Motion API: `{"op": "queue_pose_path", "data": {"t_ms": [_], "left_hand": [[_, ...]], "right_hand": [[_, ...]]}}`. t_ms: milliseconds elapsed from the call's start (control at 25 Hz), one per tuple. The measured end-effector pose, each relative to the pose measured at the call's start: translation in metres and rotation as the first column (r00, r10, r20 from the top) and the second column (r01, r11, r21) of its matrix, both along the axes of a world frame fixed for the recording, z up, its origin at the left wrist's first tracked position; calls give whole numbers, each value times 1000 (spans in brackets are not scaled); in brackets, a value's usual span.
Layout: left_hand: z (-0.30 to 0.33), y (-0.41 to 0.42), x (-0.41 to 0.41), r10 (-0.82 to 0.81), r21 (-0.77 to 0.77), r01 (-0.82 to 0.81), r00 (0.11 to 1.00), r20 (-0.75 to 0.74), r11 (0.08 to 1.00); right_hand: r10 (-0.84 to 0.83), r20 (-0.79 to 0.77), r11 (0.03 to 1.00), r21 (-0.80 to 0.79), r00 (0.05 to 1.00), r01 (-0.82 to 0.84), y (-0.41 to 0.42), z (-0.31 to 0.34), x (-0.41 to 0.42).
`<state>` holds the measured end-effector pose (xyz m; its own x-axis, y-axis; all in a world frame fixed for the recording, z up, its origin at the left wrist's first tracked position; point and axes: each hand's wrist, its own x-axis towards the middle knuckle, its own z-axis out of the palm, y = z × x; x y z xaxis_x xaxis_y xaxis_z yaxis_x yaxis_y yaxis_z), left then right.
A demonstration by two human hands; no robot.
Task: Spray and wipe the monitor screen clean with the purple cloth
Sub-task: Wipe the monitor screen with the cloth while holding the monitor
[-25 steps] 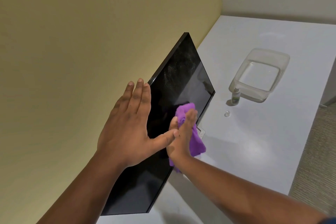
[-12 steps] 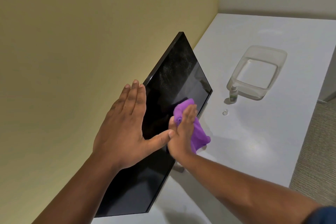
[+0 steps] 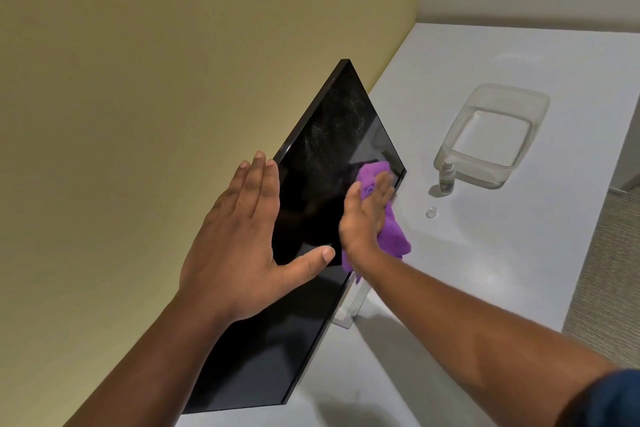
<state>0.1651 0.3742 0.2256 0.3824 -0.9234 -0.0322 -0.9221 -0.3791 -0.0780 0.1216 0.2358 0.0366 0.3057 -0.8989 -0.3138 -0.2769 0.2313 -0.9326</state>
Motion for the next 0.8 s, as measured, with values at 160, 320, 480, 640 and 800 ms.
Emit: {"op": "queue_pose_path", "data": {"t_ms": [160,320,480,640,800], "left_hand": [[2,0,-1,0,-1,0,1000,-12,1000],[2,0,-2,-3,-8,3,1000,-21,1000],[-1,1,0,-11,-12,10,1000,-27,1000],[-1,2,1,-8,-20,8,1000,-16,1000],[-1,0,-2,-12,-18,12,1000,2,1000]], "right_hand": [[149,137,987,-78,979,-140,77,-25,-39],[52,-60,983,177,997,-40,8,-36,-25],[86,34,993,-79,996,-84,5,-24,-11],[215,86,956,-223,973,-192,64,-49,-37],[10,42,991,136,999,-16,-21,-59,-28]]}}
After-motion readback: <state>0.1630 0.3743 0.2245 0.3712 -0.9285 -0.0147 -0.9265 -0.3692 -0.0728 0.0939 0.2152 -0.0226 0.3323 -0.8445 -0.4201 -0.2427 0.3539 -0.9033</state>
